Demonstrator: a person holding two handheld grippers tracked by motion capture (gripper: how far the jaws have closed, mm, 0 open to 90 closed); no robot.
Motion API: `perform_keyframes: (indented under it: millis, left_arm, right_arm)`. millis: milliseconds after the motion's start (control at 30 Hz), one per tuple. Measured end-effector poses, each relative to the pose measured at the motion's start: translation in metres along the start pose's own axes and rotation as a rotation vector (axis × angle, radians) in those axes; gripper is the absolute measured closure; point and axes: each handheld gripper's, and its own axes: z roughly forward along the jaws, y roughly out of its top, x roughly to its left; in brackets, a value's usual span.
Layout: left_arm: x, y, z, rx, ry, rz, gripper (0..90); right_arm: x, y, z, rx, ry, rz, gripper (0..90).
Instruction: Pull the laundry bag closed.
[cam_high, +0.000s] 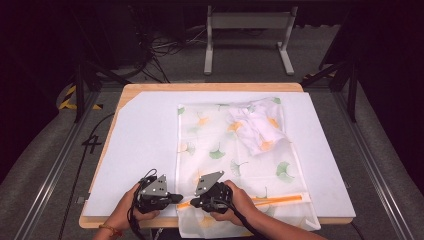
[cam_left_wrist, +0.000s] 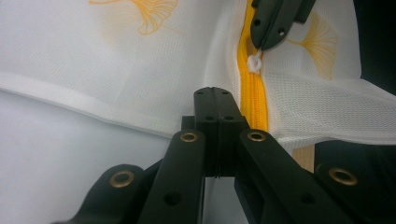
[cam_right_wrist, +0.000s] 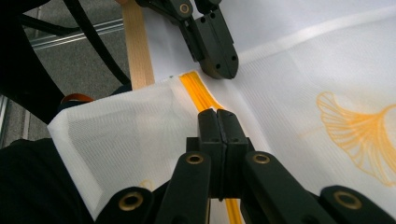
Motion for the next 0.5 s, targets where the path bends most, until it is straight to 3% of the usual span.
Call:
perform_keyframes:
  millis: [500]
  left_arm:
    - [-0.001,0.001,0.000,0.007,0.002,0.001,90.0]
  right_arm:
    - [-0.002,-0.015,-0.016,0.000,-0.029,0.029,90.0]
